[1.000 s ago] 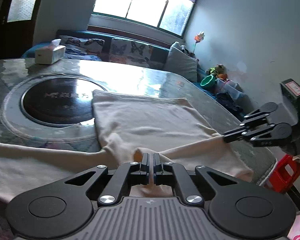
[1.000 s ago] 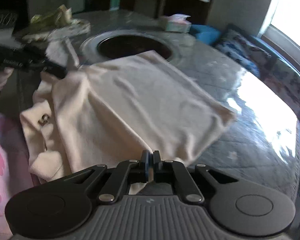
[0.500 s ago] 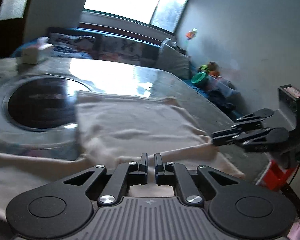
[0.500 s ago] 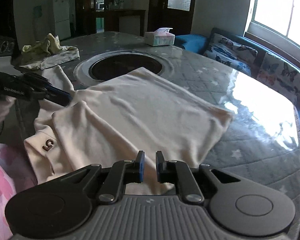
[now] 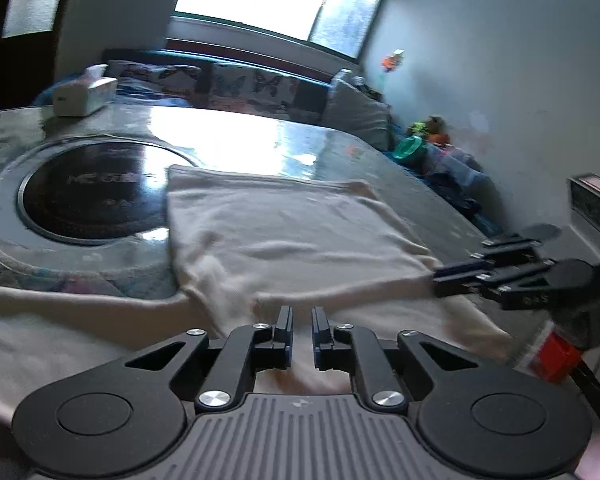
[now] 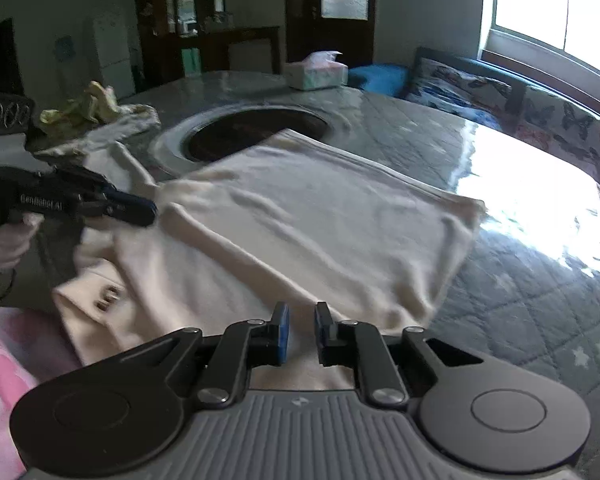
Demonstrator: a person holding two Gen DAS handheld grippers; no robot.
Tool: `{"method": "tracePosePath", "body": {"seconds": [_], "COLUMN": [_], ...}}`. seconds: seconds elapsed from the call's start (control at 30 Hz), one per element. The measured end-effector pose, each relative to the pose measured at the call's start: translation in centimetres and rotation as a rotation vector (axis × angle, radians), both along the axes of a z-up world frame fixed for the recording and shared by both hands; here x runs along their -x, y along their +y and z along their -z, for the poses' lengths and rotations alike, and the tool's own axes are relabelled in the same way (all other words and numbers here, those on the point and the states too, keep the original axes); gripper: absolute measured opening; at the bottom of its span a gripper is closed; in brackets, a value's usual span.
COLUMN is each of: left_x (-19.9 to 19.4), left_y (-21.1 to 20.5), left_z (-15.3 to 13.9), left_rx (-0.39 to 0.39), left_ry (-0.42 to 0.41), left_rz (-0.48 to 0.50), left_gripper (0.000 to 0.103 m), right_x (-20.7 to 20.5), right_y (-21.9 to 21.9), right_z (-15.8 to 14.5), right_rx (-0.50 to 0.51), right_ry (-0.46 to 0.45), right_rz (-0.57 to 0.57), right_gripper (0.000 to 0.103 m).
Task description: Fold clothes
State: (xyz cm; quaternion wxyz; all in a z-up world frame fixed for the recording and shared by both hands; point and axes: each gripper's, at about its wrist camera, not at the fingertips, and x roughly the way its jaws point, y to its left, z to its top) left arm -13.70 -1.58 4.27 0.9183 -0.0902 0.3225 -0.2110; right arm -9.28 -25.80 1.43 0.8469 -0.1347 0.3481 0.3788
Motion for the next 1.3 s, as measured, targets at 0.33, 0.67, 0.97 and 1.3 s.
{"method": "tracePosePath", "body": {"seconds": [0.33, 0.67, 0.97, 1.3], "left_x": [2.1, 3.7, 4.2, 2.7], "left_y": [0.1, 6.6, 13.7, 17.4], "left_z": [0.7, 0.0, 0.1, 1.3], "left_rx": [-0.035, -0.007, -0.096, -0.084], "left_ry": [0.017, 0.009, 0.017, 0.069], "left_rz": [-0.007, -0.298, -0.686, -0.907], "left_gripper": [0.013, 0.039, 0.046, 0.050], "right_x": [3.6, 2.1, 2.1, 2.5], "right_y": [3.9, 9.6, 12.5, 11.2], "right_z": [0.7, -0.2, 1.2, -0.4], "right_rx": [0.009, -0.028, -0.012, -0.032], "right_ry": [0.030, -0.003, 0.019, -0.010], "right_rz": [-0.149, -0.275, -0.335, -0.294], "right_gripper": [0.016, 0.023, 0.024, 0.029]}}
